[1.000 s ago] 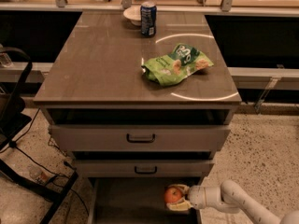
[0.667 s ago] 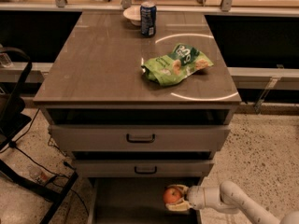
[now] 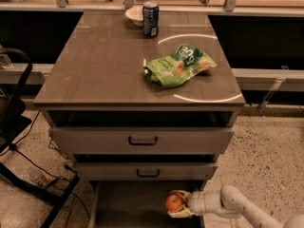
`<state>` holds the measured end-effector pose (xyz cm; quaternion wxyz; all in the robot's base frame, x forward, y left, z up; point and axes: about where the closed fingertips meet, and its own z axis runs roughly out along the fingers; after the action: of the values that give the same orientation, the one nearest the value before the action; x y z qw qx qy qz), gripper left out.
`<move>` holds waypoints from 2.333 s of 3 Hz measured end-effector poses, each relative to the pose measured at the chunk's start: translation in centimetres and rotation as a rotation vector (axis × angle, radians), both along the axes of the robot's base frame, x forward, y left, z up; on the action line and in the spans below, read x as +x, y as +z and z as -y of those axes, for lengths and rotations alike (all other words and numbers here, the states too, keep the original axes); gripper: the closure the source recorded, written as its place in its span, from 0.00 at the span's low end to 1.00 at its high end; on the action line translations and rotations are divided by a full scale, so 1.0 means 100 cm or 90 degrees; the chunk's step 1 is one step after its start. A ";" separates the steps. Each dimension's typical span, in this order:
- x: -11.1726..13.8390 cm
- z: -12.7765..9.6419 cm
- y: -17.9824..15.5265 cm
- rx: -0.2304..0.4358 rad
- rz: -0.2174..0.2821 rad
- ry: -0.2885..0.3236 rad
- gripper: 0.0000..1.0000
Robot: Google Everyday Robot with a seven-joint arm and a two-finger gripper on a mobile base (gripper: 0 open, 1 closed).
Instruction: Place apple into bottom drawer
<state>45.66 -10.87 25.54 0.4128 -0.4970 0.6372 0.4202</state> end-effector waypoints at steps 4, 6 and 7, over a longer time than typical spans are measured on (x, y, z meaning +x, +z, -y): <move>0.003 -0.016 -0.062 -0.197 -0.006 -0.011 1.00; -0.001 -0.036 -0.088 -0.244 -0.028 0.021 1.00; -0.005 -0.051 -0.100 -0.258 -0.040 0.047 1.00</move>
Offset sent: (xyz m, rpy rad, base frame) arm 0.0090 0.0025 -0.0383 -0.2597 -0.0304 -0.0061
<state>45.19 -5.80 15.53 0.2689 -0.5798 0.7022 0.3137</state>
